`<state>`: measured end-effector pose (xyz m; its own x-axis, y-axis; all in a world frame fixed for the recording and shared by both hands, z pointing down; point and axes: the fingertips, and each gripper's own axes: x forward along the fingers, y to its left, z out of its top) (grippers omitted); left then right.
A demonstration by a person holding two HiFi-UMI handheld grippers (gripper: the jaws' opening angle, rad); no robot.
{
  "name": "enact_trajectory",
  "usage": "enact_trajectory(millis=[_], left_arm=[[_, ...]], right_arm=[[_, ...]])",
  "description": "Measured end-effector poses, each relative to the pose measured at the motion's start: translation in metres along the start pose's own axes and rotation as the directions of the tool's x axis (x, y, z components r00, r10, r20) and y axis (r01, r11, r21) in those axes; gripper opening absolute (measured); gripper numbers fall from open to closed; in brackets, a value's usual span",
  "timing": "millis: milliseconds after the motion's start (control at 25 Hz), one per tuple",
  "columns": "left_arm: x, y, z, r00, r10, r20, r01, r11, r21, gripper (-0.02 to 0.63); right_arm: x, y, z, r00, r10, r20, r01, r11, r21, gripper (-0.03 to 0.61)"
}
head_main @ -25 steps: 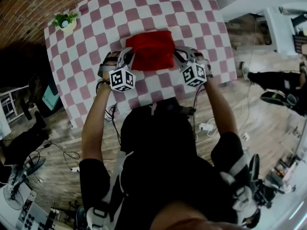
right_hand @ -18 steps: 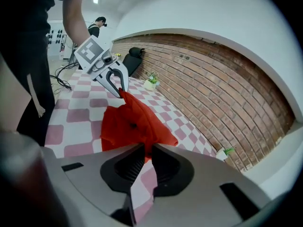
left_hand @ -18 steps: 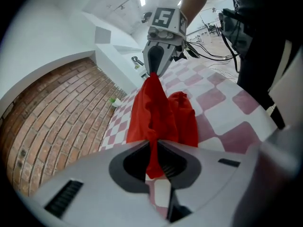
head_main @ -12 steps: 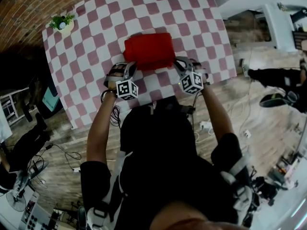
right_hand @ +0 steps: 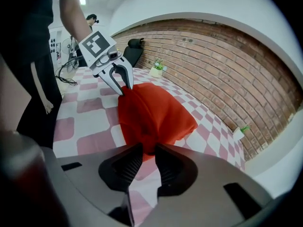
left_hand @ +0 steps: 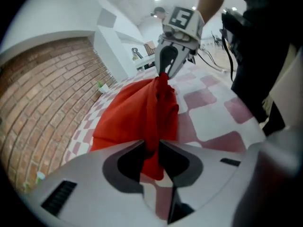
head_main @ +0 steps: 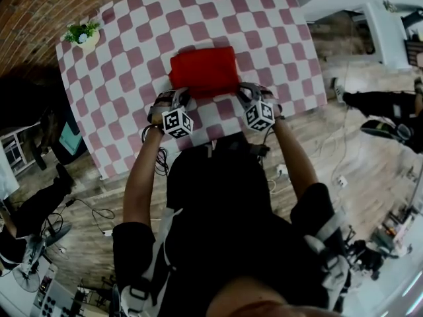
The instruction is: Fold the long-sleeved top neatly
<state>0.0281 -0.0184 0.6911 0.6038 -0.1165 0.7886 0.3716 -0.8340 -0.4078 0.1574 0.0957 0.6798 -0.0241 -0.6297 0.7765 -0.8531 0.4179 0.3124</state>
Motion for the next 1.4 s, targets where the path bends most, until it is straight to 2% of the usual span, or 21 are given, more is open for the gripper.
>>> enact_trajectory(millis=[120, 240, 400, 480, 600, 720, 840, 960, 1400], left_arm=[[-0.014, 0.0, 0.007, 0.997, -0.061, 0.05, 0.066, 0.992, -0.105, 0.119], [-0.038, 0.01, 0.02, 0.992, -0.058, 0.112, 0.071, 0.99, -0.12, 0.121], [-0.06, 0.038, 0.036, 0.986, -0.025, 0.166, 0.045, 0.992, -0.115, 0.121], [-0.058, 0.053, 0.04, 0.987, -0.018, 0.162, 0.034, 0.995, -0.097, 0.121], [-0.037, 0.063, 0.039, 0.991, -0.053, 0.119, 0.057, 0.998, -0.03, 0.148], [-0.01, 0.059, 0.035, 0.988, -0.139, 0.069, 0.14, 0.99, 0.002, 0.208], [0.011, 0.05, 0.025, 0.978, -0.208, 0.021, 0.208, 0.978, 0.008, 0.23], [0.022, 0.044, 0.017, 0.974, -0.227, 0.004, 0.227, 0.974, 0.002, 0.232], [0.036, 0.034, 0.01, 0.969, -0.245, 0.036, 0.247, 0.967, -0.061, 0.232]], right_arm=[[-0.015, -0.003, 0.017, 0.999, 0.038, 0.036, -0.041, 0.996, 0.083, 0.136], [-0.037, -0.015, 0.043, 0.992, 0.065, 0.111, -0.081, 0.987, 0.141, 0.153], [-0.049, -0.039, 0.072, 0.979, 0.103, 0.177, -0.128, 0.982, 0.139, 0.153], [-0.042, -0.055, 0.076, 0.982, 0.106, 0.156, -0.125, 0.986, 0.115, 0.153], [-0.017, -0.068, 0.067, 0.986, 0.156, 0.055, -0.16, 0.985, 0.072, 0.155], [0.013, -0.061, 0.048, 0.968, 0.247, -0.05, -0.245, 0.968, 0.047, 0.192], [0.031, -0.048, 0.033, 0.941, 0.318, -0.117, -0.314, 0.948, 0.053, 0.211], [0.038, -0.042, 0.029, 0.935, 0.332, -0.126, -0.328, 0.943, 0.05, 0.216], [0.059, -0.031, 0.017, 0.928, 0.345, -0.14, -0.346, 0.938, 0.022, 0.224]])
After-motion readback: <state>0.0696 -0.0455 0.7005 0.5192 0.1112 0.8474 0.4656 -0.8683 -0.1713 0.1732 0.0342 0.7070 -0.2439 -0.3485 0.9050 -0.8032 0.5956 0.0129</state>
